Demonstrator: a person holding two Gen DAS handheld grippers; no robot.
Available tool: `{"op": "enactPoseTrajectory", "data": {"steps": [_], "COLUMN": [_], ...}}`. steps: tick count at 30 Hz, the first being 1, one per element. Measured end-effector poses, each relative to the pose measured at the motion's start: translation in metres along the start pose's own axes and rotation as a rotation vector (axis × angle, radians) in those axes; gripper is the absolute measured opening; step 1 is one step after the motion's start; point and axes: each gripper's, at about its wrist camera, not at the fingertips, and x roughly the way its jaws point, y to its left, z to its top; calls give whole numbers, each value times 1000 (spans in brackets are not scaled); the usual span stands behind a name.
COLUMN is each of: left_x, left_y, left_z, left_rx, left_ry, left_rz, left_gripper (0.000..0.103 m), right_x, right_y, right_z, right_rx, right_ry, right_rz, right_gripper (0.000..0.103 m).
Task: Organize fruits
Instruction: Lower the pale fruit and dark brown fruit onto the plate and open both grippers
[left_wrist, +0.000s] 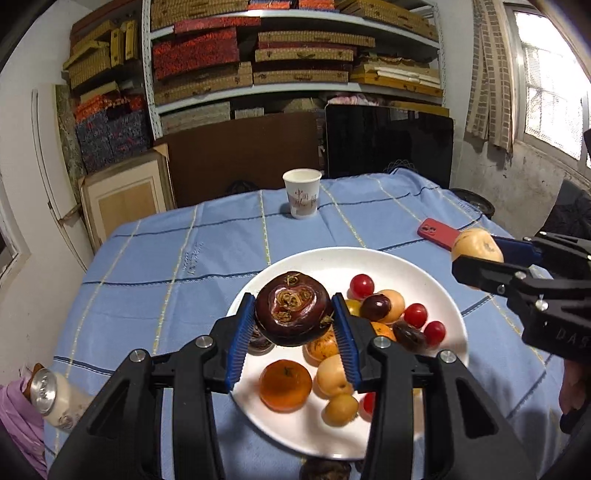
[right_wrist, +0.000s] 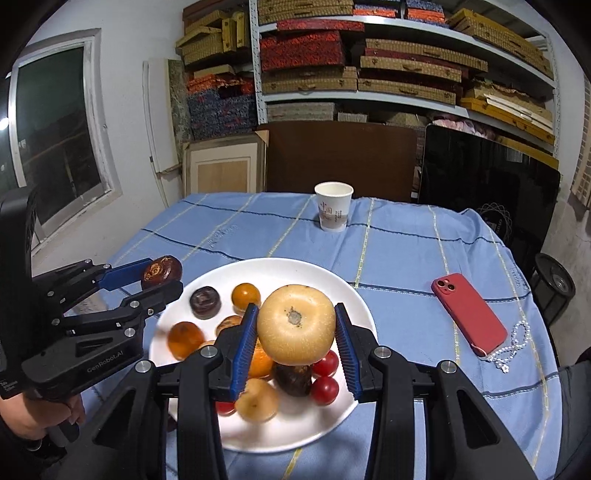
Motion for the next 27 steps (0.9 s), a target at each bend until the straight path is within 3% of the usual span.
{"op": "enactPoseTrajectory", "data": {"steps": [8,10,11,12,19,27], "left_x": [54,59,59,57,44,-29], "left_y": [11,13,13,14,21,34], "left_z": [3,5,6,7,6,-21], "left_rx": [-28,-28,-32,-32,-59,-65], "left_ry": [55,47,30,11,3,-17], "left_rz": [20,30,40,54,32,22], "left_gripper": [42,69,89,91,91,96], "right_x": [49,56,57,57,44,-17], "right_y": [3,6,7,7,2,4], "right_z": [2,2,3,2,-3,-39], "right_rx": [-9,-28,-34,-35,-22,-5], "right_ry": [61,74,60,48,49,25], "right_rz": [-25,-48,-72,-80,-75,-31], "right_gripper": [42,50,69,72,72,72]}}
